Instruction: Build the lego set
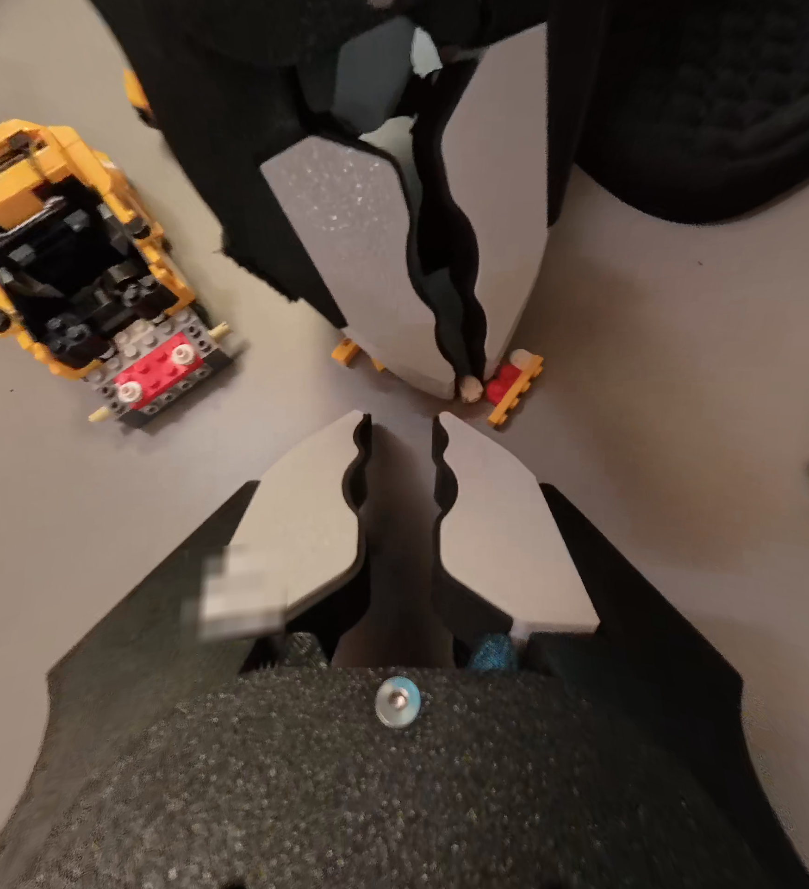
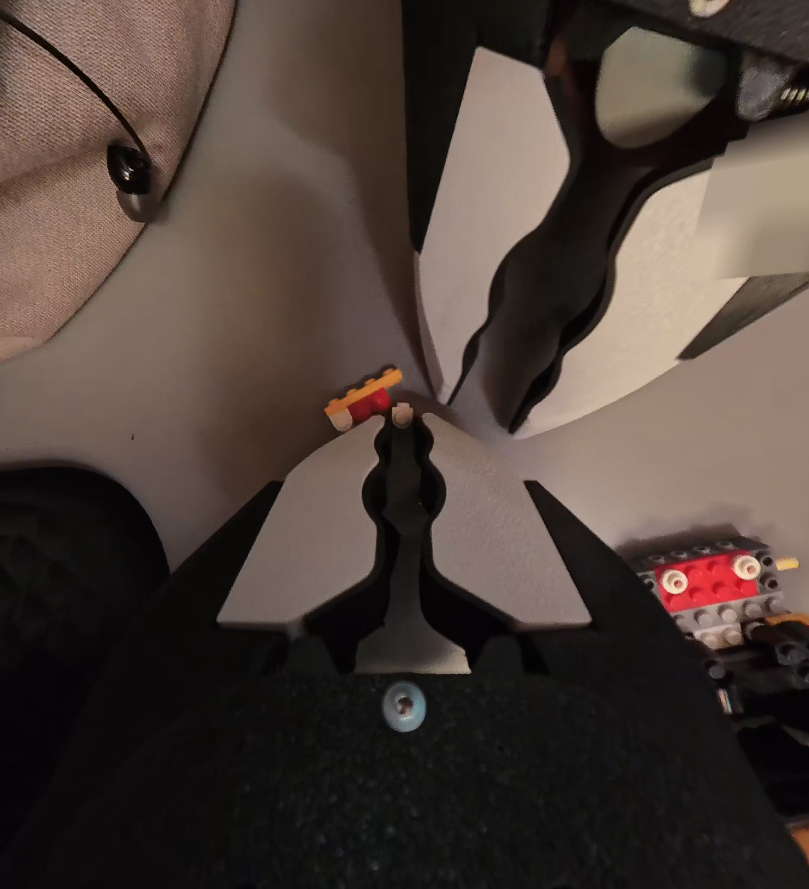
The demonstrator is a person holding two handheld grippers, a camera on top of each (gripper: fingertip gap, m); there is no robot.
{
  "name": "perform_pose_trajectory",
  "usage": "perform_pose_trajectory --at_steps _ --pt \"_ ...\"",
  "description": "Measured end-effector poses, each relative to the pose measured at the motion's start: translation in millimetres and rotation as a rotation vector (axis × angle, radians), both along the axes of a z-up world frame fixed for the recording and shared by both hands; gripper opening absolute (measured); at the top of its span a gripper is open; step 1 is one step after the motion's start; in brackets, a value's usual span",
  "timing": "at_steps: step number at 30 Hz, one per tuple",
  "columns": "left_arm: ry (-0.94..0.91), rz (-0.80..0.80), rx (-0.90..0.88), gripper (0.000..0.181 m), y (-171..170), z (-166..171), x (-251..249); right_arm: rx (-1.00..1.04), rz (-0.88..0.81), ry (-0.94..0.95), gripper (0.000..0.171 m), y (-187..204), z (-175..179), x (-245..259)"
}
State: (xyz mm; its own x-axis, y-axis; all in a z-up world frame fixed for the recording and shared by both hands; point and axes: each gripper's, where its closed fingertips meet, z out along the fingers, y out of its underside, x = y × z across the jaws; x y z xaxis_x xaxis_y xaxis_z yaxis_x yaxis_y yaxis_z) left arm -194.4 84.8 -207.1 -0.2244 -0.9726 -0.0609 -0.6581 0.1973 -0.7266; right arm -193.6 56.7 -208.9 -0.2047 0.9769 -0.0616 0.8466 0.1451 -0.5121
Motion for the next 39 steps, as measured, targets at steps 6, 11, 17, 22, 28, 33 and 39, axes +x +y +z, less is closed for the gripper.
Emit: perform_pose_trajectory --at_steps 6,11,17,22,28,33,39 --pt "-0.039 -0.081 -0.116 0.025 -14.9 9.9 -5.8 -0.017 -0.022 0.044 0.012 1.6 7.3 1.3" --pt "-0.033 -0.156 -0.077 0.032 -25.9 7.8 -8.9 -0.049 -0.136 0.045 0.02 -7.2 14.1 9.5" --pt "-0.029 -0.277 -0.027 0.037 -27.5 5.3 -12.5 -0.012 -0.485 0.073 0.022 -24.3 6.5 8.8" --pt "-0.011 -0.406 0.0 0.038 -29.3 2.5 -6.2 0.024 -0.685 0.079 0.023 -24.0 0.6 8.0" --pt "-0.03 -0.464 -0.025 0.037 -36.0 2.9 -2.6 0.043 -0.715 0.068 0.023 -21.6 -0.2 4.6" --pt "-0.027 -0.471 -0.029 0.032 -37.8 3.1 -4.1 0.027 -0.726 0.078 0.018 -18.4 -0.1 4.7" --pt "-0.031 -0.472 -0.03 0.027 -38.2 3.8 -5.3 0.017 -0.734 0.077 0.014 -17.1 -0.3 6.0"
